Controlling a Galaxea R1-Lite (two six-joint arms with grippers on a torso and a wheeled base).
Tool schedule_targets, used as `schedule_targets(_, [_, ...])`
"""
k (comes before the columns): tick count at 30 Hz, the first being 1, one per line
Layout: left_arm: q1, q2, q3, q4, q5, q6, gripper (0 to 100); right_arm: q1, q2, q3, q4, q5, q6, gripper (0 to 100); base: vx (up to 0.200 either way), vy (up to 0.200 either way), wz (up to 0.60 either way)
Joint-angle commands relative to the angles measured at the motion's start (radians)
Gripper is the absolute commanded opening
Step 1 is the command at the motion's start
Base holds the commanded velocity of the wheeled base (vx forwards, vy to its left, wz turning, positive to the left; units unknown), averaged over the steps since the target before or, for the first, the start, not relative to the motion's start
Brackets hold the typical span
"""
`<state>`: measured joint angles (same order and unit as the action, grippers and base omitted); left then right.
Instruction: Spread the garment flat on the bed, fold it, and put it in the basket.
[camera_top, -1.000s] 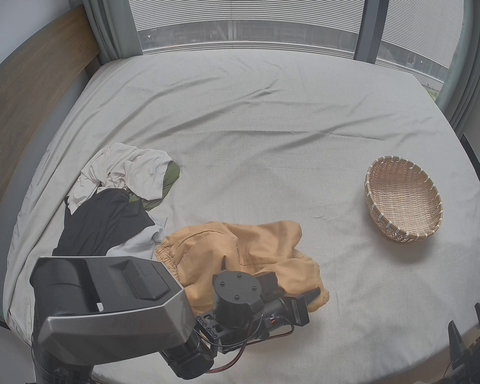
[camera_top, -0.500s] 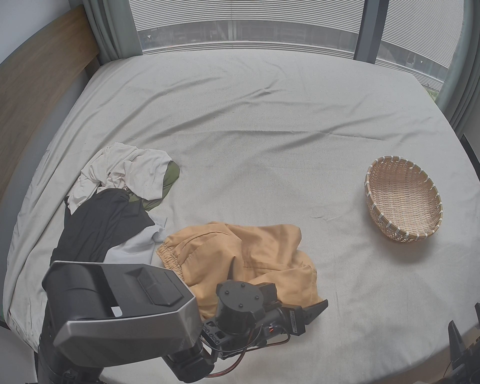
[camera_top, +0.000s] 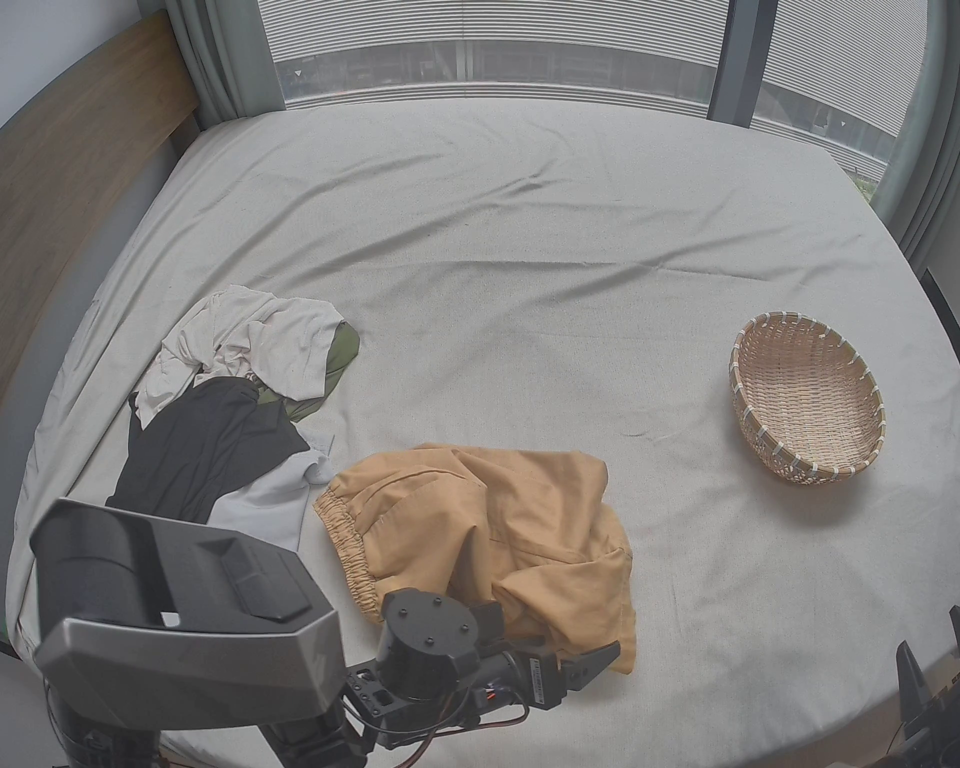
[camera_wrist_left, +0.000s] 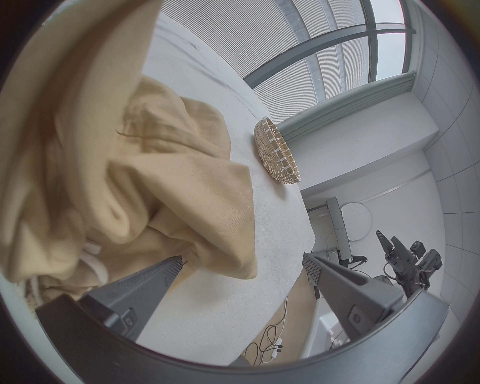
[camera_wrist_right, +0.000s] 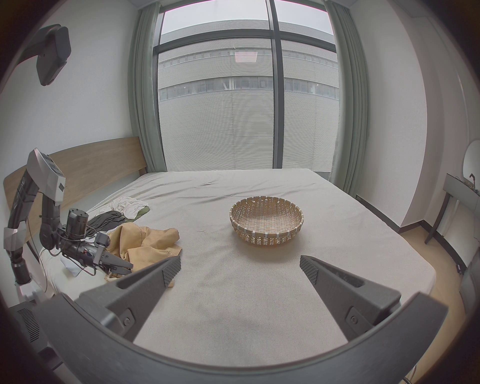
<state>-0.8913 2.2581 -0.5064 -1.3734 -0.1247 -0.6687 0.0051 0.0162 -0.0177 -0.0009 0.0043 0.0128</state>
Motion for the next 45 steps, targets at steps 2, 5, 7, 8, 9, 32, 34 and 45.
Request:
schedule_targets(2, [0.018, -0.164, 0.118, -0.001, 0.014, 0.000, 100, -0.001, -0.013, 0.018, -0.001, 0.002, 0.000, 100, 0.000, 0.000, 0.00])
schedule_targets(5, [0.022, -0.213, 0.158, -0.003, 0.033, 0.001, 100, -0.001, -0.013, 0.018, -0.001, 0.002, -0.002, 100, 0.000, 0.000, 0.00])
schedule_targets(7, [0.034, -0.276, 0.206, -0.003, 0.040, 0.001, 100, -0.001, -0.013, 0.018, -0.001, 0.003, -0.002, 100, 0.000, 0.000, 0.00])
schedule_targets(8, [0.051, -0.304, 0.224, -0.003, 0.040, 0.001, 100, -0.001, -0.013, 0.018, -0.001, 0.003, -0.002, 100, 0.000, 0.000, 0.00])
schedule_targets(9, [0.064, -0.336, 0.241, -0.001, 0.042, 0.000, 100, -0.001, -0.013, 0.018, -0.001, 0.003, -0.004, 100, 0.000, 0.000, 0.00])
schedule_targets(32, [0.532, -0.434, 0.410, -0.010, -0.064, 0.020, 100, -0.001, -0.013, 0.018, -0.001, 0.003, -0.005, 100, 0.000, 0.000, 0.00])
schedule_targets(34, [0.535, -0.374, 0.397, -0.029, -0.064, 0.020, 100, -0.001, -0.013, 0.018, -0.001, 0.003, -0.007, 100, 0.000, 0.000, 0.00])
schedule_targets(45, [0.531, -0.134, 0.295, -0.173, -0.056, 0.001, 100, -0.001, -0.013, 0.018, -0.001, 0.003, -0.005, 100, 0.000, 0.000, 0.00])
